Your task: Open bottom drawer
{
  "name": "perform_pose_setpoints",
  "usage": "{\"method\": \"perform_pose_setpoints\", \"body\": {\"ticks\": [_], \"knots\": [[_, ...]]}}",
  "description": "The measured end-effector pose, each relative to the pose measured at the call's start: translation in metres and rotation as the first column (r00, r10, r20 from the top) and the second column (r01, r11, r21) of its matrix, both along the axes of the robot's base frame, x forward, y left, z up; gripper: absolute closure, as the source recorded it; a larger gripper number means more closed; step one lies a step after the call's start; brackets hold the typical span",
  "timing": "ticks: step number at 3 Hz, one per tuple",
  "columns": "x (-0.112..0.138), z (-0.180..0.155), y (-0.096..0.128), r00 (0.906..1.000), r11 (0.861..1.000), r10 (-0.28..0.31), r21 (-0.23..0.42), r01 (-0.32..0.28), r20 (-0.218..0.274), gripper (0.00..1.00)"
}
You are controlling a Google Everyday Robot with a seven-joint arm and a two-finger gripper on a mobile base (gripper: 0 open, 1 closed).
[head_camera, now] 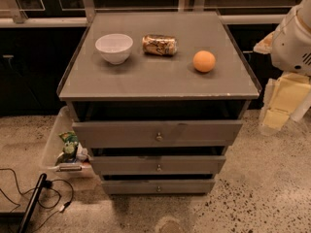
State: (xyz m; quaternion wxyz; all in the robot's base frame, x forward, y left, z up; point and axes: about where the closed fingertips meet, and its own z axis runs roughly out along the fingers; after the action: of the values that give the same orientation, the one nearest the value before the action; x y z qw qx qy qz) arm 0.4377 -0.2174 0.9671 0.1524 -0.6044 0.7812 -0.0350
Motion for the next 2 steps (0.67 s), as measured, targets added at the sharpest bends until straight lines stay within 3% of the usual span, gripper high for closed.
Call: {"method": "perform_pose_setpoints", "body": {"ticks": [1, 2], "knots": [[-0.003, -0.038, -0.005, 0.9988, 1.0, 0.014, 0.002, -0.014, -0.048, 0.0], [-0.012, -0.097, -0.017, 0.9936, 0.999, 0.05, 0.0, -0.051, -0.101, 0.0]]}}
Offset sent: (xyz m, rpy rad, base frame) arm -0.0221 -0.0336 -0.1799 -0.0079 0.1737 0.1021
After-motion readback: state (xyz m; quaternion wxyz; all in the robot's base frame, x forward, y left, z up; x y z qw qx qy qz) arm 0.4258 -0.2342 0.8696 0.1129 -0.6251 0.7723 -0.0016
